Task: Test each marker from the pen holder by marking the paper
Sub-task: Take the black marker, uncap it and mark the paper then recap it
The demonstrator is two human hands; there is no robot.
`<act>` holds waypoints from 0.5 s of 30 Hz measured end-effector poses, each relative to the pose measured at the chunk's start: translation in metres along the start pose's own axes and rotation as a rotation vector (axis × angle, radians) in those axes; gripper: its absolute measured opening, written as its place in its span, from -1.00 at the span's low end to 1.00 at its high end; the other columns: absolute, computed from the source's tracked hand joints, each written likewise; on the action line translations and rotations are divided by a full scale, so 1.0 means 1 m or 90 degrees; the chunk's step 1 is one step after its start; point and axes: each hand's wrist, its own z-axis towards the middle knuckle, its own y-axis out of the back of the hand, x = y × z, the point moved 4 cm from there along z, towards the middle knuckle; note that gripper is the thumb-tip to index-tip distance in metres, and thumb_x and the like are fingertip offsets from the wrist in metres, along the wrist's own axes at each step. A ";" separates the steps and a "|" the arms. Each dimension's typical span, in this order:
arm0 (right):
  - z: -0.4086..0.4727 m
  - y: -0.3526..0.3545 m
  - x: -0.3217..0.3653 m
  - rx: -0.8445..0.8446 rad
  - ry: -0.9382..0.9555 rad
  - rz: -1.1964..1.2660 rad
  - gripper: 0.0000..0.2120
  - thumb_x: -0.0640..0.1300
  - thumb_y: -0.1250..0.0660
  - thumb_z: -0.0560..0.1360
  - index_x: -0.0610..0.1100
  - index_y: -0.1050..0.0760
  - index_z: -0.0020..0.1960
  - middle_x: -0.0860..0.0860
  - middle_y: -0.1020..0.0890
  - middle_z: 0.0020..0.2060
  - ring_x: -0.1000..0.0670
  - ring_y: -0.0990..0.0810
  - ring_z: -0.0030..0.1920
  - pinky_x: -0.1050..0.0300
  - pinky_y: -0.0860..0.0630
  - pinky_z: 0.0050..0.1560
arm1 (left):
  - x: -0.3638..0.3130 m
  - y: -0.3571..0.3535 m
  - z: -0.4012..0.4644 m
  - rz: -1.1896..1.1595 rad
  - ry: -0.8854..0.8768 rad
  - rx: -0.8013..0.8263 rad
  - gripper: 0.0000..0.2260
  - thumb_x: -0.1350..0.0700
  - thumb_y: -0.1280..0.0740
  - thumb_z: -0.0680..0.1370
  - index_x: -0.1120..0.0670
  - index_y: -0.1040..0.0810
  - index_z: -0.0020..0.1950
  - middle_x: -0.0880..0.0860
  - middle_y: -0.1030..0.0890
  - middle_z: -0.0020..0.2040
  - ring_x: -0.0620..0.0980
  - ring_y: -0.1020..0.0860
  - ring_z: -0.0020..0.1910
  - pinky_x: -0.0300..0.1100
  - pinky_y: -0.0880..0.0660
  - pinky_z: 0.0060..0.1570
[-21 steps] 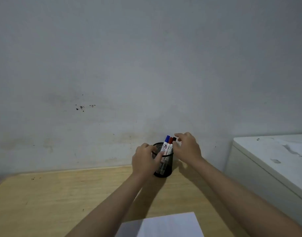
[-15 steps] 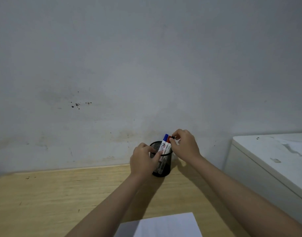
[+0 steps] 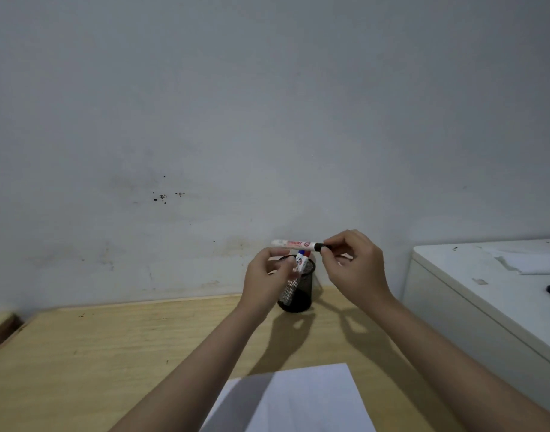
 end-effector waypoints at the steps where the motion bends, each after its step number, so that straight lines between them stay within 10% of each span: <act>1: -0.009 0.002 0.006 -0.002 -0.004 0.016 -0.87 -0.35 -0.40 0.34 -0.15 -0.56 -0.24 0.01 -0.58 -0.29 0.03 -0.63 -0.28 0.12 -0.61 -0.22 | -0.009 -0.001 -0.006 -0.055 0.009 0.018 -0.90 0.17 -0.38 0.48 0.08 -0.54 -0.02 0.17 -0.67 -0.15 0.02 -0.68 -0.23 -0.10 -0.56 -0.12; 8: -0.054 0.002 0.038 0.109 0.019 0.113 -0.86 -0.35 -0.43 0.34 -0.15 -0.61 -0.16 0.02 -0.63 -0.20 0.07 -0.64 -0.13 0.15 -0.61 -0.11 | -0.049 0.013 -0.037 -0.018 -0.068 -0.035 -0.90 0.26 -0.43 0.42 0.16 -0.55 -0.11 0.14 -0.64 -0.20 -0.10 -0.62 -0.30 -0.33 -0.52 -0.32; 15: -0.045 -0.002 0.050 0.017 -0.213 0.207 -0.92 -0.16 -0.42 0.44 -0.15 -0.65 -0.09 -0.14 -0.68 -0.24 0.09 -0.58 -0.30 0.24 -0.53 -0.20 | -0.070 0.035 -0.058 0.159 -0.183 -0.042 -0.94 0.24 -0.44 0.40 0.12 -0.58 -0.23 -0.05 -0.65 -0.26 -0.16 -0.62 -0.24 -0.28 -0.54 -0.21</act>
